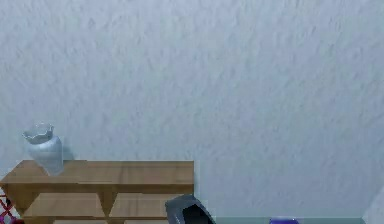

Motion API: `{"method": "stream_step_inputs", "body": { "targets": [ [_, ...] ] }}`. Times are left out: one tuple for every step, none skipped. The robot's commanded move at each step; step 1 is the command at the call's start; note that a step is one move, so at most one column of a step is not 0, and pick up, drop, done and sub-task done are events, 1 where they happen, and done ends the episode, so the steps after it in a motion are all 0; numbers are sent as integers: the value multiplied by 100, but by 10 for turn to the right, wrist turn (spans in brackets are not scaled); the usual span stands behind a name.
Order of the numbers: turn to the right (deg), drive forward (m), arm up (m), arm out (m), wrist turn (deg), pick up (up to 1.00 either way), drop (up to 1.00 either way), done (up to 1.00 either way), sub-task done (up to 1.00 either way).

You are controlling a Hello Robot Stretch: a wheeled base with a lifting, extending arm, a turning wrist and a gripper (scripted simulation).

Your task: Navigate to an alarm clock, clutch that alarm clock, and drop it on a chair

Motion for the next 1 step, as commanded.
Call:
{"method": "stream_step_inputs", "body": {
  "targets": [
    [330,0,0,0,0,0,0,0,0]
  ]
}}
